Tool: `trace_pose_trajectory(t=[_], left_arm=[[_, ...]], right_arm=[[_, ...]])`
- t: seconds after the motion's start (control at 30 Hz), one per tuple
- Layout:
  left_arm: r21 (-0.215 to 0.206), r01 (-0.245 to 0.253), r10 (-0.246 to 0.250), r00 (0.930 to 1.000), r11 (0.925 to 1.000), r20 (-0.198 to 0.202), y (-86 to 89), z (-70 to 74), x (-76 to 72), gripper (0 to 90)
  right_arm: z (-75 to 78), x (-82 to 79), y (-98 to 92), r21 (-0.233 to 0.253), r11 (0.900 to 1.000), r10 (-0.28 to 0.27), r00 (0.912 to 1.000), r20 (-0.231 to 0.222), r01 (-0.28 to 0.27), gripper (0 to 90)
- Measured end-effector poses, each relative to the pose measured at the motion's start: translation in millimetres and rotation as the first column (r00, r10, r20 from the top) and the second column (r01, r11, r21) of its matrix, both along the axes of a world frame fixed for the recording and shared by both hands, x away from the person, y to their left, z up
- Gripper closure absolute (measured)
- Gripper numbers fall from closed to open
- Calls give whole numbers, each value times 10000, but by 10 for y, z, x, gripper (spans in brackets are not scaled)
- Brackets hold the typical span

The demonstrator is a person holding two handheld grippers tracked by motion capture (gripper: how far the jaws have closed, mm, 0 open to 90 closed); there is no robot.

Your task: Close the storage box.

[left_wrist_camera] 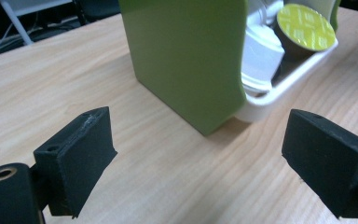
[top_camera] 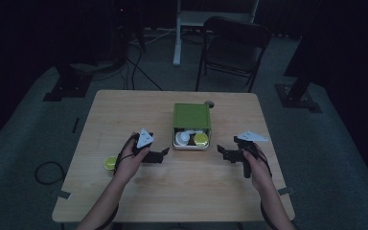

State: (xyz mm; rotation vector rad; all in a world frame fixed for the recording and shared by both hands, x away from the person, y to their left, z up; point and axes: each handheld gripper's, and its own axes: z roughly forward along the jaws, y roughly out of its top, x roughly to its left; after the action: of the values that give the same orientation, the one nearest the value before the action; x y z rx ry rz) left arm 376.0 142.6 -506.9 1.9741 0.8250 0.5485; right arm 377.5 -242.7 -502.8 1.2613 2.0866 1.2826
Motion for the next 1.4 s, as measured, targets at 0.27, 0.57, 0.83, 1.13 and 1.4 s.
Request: trace_pose_trajectory(t=[0.27,0.57,0.83,1.13,1.4], left_arm=[[221,-358,364,9990,9991,-240,54,-89,-83,94],[223,-570,583,9964,9981,-608,123,-174,-169,94],[269,-536,558,9946,9982,-876,172,-224,-260,94],[492,-710,758,9918,9963,-1030,213,-192,-367,94],[495,-977,1016,9915,9940,-816,193,-179,-460,94]], right_arm=[[-63,-59,-99,-271,9990,-367,9993,60,368,103],[-109,-160,-236,-411,9956,-844,9964,94,847,103],[-156,-247,-377,-567,9851,-1622,9867,40,1622,103],[-184,-371,-483,-1014,9631,-2514,9678,-99,2491,103],[-173,-480,-558,-1407,9291,-3418,9394,264,3420,103]])
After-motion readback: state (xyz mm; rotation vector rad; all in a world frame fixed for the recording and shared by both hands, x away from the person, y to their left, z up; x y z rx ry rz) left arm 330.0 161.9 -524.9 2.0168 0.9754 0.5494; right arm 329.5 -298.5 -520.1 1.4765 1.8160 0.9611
